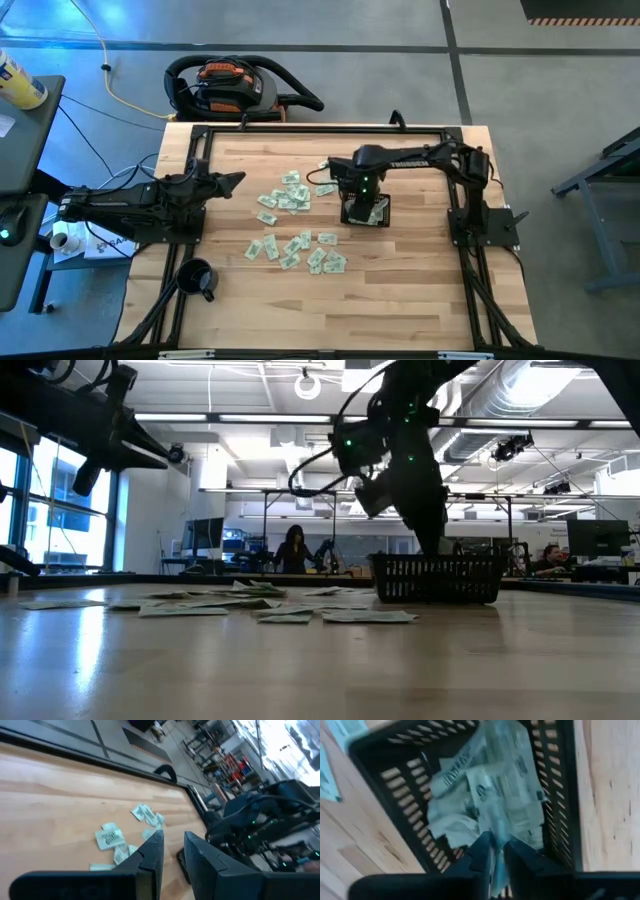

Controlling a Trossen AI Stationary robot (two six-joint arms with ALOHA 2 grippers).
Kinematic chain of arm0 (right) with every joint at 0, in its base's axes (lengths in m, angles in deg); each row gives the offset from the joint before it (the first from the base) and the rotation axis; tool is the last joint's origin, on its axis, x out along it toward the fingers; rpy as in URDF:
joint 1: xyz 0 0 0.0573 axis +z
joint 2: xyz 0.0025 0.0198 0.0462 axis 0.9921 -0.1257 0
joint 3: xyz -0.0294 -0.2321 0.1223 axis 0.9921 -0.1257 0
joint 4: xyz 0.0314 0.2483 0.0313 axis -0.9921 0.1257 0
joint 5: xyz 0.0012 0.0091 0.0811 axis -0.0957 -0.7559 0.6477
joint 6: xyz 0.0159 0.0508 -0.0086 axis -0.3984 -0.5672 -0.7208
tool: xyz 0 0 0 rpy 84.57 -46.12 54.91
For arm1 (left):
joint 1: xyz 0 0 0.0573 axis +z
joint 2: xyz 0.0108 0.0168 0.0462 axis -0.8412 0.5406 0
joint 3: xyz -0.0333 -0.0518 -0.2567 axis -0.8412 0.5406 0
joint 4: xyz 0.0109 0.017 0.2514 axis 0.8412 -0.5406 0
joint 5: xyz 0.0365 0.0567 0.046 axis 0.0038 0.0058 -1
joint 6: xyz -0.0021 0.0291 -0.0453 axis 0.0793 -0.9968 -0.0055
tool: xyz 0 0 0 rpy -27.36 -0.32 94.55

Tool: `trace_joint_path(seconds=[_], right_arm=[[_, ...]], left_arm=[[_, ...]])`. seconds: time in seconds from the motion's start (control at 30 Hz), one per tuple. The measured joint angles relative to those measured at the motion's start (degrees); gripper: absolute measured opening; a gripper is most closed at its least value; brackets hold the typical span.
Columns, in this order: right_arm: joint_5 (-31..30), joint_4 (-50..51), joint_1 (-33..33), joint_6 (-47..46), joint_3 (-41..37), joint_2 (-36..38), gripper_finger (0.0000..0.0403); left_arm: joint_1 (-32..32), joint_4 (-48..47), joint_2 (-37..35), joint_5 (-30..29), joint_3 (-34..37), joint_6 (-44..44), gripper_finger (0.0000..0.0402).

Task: Pick and place Stevia / Truvia into bins
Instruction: Put the green stevia packet into the black bin

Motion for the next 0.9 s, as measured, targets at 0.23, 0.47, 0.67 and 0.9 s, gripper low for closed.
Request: trace_joint_path(seconds=[0.23,0.47,0.67,0.9], right_arm=[[-4.9,1.0,0.7,3.4,6.2,0.0,0.0158],[-13.6,-3.7,-5.6,15.7,11.5,0.2,0.0237],[-13.5,-14.6,-13.7,23.3,11.3,-4.4,0.0242],[-12.8,-13.1,-14.2,37.5,11.3,-9.5,0.0243]], left_arm=[[0.0,0.3,0.0,1.2,0.0,0.2,0.0111],[0.0,0.7,0.0,-0.1,0.0,0.2,0.0111],[0.0,1.3,0.0,-3.8,0.0,0.6,0.0111],[0.0,1.2,0.0,-7.4,0.0,3.5,0.0111]])
